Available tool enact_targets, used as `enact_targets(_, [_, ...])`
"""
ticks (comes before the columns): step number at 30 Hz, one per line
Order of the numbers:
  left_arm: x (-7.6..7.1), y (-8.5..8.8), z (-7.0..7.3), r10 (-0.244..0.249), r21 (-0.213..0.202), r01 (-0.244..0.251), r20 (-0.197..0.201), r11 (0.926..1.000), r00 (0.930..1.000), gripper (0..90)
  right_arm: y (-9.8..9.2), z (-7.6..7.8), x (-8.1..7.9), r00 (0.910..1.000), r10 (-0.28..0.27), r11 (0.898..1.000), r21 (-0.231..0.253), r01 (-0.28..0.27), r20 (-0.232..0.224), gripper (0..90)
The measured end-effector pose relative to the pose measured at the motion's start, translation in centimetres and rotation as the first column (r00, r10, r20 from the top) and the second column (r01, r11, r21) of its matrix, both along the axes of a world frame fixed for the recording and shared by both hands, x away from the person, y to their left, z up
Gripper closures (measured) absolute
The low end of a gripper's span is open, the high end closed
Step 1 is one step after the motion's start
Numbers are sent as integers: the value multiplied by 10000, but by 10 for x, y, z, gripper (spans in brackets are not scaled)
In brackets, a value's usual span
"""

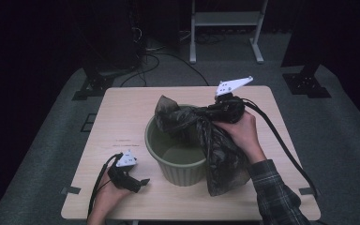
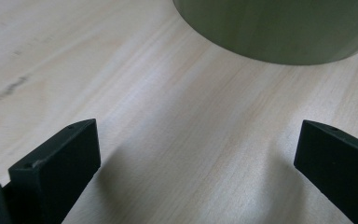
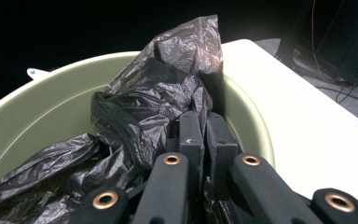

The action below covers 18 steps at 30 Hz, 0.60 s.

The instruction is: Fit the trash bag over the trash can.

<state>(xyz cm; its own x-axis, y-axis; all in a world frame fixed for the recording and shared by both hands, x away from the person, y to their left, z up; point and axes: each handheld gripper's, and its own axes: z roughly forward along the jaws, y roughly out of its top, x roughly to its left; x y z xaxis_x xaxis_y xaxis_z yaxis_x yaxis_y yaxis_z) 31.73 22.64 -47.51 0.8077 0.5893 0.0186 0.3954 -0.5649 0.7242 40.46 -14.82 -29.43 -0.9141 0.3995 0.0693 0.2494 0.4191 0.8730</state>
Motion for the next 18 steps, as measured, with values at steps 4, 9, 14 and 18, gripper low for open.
enact_targets(4, [-3,7,17,-122,-955,139,187,9953,9997,0,1,-1,2,10000,50,10000,-82,-49,26,882])
enact_targets(9, [-7,12,40,-409,-1308,442,277,9904,9988,0,6,1,3,10000,53,9988,-485,-52,2,885])
enact_targets(14, [-11,16,65,-762,-1421,810,388,9865,9963,24,9,3,4,9999,118,9986,-510,-112,114,884])
enact_targets(18, [-15,19,85,-1135,-1786,1197,447,9766,9925,66,10,2,7,9998,205,9989,-433,-201,79,883])
